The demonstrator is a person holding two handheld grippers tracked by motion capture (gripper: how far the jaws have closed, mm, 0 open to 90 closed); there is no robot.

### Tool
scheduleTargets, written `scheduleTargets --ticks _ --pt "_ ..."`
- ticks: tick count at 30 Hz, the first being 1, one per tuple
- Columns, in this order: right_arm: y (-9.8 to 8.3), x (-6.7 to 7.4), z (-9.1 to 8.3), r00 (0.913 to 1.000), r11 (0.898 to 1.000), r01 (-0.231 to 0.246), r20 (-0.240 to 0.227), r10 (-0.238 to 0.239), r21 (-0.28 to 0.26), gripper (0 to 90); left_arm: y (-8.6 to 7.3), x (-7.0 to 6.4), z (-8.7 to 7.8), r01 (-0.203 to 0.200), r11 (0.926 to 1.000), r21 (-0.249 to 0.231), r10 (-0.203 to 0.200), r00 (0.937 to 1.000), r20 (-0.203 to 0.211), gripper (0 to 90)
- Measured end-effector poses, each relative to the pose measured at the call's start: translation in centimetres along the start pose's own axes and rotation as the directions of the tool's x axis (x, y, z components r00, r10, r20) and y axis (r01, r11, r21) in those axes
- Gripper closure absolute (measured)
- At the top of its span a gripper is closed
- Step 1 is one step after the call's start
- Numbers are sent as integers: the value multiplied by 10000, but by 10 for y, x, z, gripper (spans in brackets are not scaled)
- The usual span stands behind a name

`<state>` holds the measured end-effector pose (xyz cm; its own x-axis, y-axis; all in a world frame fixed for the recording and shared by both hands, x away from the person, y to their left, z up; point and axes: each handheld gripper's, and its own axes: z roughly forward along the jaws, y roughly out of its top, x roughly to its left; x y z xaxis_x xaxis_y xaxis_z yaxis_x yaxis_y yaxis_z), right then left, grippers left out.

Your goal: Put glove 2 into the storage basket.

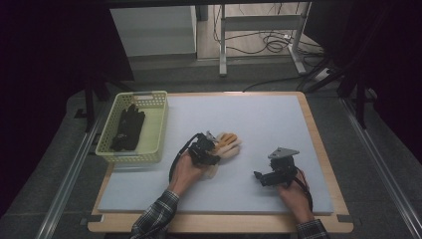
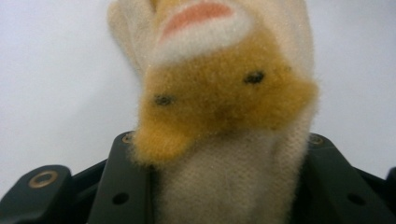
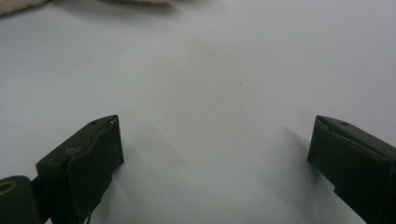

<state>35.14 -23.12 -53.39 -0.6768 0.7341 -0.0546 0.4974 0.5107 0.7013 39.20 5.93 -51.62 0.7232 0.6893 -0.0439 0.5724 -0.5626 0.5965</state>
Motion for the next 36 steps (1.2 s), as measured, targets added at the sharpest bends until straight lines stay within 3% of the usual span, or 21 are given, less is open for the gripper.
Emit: scheduleTargets --ticks 11,22,30,36 --pt "0 0 0 10000 10000 8 0 -8 -7 29 20 13 -32 263 9993 -259 -272 9990 -356 563" --pt "0 0 0 10000 10000 20 3 -20 -10 29 28 47 -71 976 9938 -526 -1024 9898 -987 559" --pt "0 0 0 10000 10000 26 6 -26 -15 29 22 79 -100 1557 9845 -809 -1669 9730 -1591 556" --pt "0 0 0 10000 10000 19 8 -19 -39 29 11 107 -124 2122 9707 -1129 -2323 9487 -2143 554"
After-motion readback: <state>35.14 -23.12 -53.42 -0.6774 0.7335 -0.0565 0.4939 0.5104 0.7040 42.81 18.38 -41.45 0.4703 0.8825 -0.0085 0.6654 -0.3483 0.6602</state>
